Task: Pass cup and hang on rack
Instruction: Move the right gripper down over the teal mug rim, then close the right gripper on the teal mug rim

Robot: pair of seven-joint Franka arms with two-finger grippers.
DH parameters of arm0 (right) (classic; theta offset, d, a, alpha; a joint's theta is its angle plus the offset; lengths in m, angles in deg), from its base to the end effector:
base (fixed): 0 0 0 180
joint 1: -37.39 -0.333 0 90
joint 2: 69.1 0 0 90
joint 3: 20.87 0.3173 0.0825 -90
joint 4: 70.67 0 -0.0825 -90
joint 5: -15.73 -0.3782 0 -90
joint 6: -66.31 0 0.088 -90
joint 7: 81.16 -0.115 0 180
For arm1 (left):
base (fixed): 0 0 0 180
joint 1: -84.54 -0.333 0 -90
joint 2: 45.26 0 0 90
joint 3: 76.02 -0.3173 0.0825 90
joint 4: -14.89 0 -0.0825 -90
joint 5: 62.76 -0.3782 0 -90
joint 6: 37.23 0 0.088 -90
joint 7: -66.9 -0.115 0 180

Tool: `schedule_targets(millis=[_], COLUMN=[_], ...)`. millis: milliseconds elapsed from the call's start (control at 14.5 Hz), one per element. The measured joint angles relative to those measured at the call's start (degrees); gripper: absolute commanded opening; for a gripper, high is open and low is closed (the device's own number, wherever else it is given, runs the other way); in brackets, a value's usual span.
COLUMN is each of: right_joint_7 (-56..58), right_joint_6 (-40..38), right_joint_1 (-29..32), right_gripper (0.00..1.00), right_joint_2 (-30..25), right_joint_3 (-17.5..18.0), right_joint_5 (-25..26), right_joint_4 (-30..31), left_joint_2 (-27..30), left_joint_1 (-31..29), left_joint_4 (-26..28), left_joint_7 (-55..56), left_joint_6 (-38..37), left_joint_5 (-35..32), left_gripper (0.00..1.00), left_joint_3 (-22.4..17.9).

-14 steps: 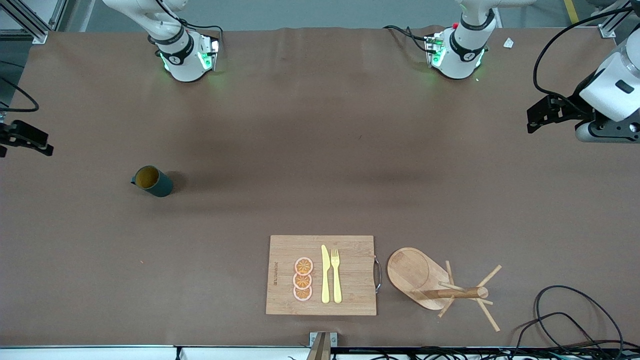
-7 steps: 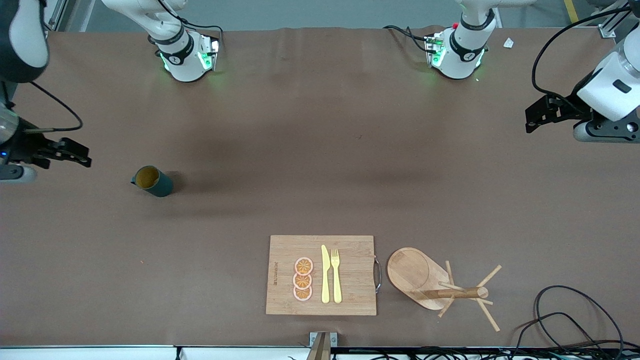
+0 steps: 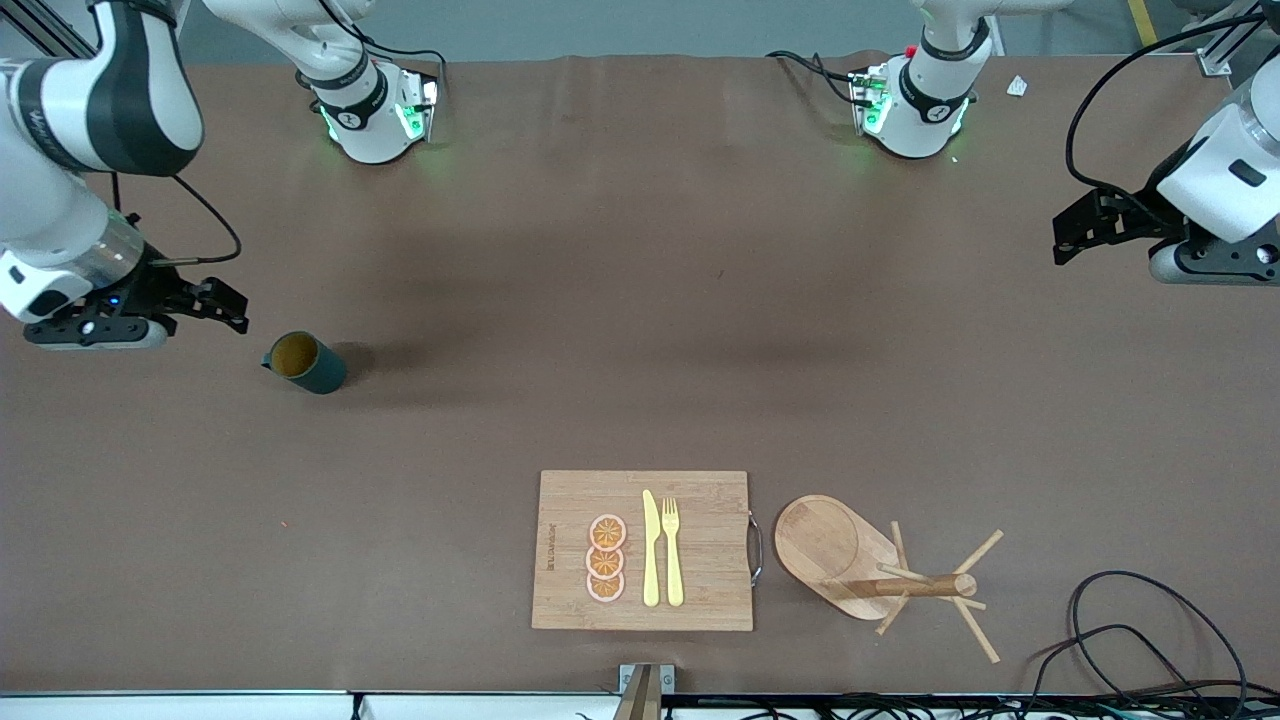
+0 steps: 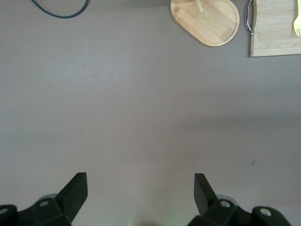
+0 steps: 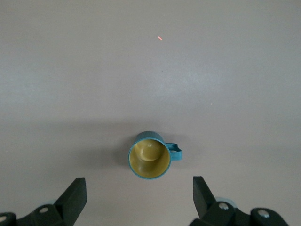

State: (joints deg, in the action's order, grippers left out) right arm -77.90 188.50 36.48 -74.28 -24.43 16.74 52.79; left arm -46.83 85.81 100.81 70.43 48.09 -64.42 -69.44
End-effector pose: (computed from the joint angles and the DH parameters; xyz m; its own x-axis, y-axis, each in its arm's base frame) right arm 0.5207 -0.0255 0.4411 0.9975 0.0200 0.0673 0.0191 -0.9997 0.0138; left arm 0.5444 -0.0705 0.6288 0.9967 -0.0730 -0.0360 -0.0740 -0.9969 -0.0281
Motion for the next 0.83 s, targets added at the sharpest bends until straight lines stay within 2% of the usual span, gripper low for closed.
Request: schedule_targets(millis=[208,415,830], right_joint_7=[-1.18,-1.84,-4.30], right_joint_6=[8.72,15.70,22.06], right_joint_1=[0.00,-0.42,-5.33], right_gripper=[1.00,1.00,1.00], right_joint_2=[-0.24,0.04,6.13], right_joint_3=[-0.04,0.04,0.23], right_joint_5=[0.00,-0.01,-0.01], right_joint_4=[6.78,10.74,13.35], left_joint_2=[0.00,0.00,0.00], left_joint_1=[0.00,-0.13,-0.03], left_joint_4=[-0.01,-0.01,0.00], left_joint_7=[0.04,0.06,0.05], left_joint_6=[-0.10,-0.22,-0.41], left_joint_5=[0.00,0.00,0.00], left_gripper=[1.00,1.00,1.00], left_joint_3=[0.00,-0.05,-0.04])
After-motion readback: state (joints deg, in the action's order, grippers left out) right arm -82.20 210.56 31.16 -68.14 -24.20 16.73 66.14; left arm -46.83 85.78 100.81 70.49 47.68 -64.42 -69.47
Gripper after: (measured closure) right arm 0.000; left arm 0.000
